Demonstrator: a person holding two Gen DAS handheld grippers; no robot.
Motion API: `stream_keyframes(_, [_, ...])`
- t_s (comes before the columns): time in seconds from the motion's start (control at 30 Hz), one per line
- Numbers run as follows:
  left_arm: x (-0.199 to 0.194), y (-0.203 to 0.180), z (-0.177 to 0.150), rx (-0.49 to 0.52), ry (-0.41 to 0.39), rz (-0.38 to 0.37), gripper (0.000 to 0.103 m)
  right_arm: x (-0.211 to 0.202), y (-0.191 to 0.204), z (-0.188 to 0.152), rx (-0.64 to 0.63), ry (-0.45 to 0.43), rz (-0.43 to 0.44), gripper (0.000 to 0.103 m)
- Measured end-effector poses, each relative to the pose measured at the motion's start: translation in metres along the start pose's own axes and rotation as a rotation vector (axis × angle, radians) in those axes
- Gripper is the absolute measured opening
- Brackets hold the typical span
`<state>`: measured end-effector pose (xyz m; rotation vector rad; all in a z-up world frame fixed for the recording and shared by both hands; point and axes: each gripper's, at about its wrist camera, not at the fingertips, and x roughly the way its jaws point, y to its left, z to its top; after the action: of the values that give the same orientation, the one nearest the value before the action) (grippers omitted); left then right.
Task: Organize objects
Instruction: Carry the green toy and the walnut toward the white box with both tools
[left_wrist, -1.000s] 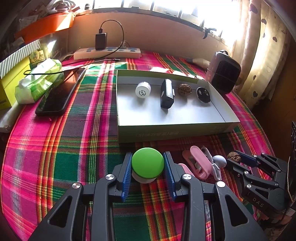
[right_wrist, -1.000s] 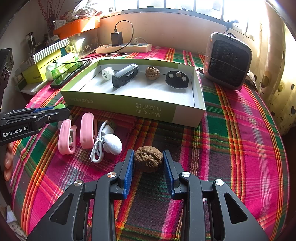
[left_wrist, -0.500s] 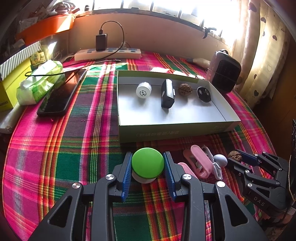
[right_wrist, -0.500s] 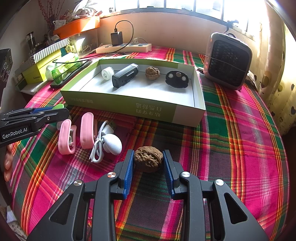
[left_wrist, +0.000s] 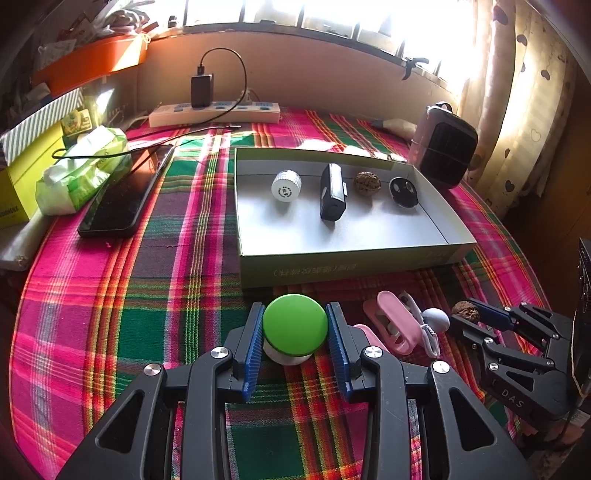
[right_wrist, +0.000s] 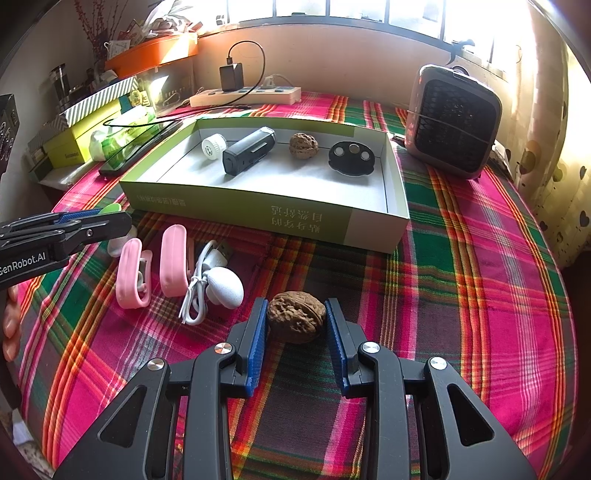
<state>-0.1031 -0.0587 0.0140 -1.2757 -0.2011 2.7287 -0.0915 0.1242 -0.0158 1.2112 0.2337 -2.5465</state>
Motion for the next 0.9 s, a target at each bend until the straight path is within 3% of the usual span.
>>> stream_keyframes(0.9, [-0.015,-0.005,0.021,0.025,-0.04,-0.036,0.031,-0.021,-0.001,0.022,0.016,-0.075,0.011,0.032])
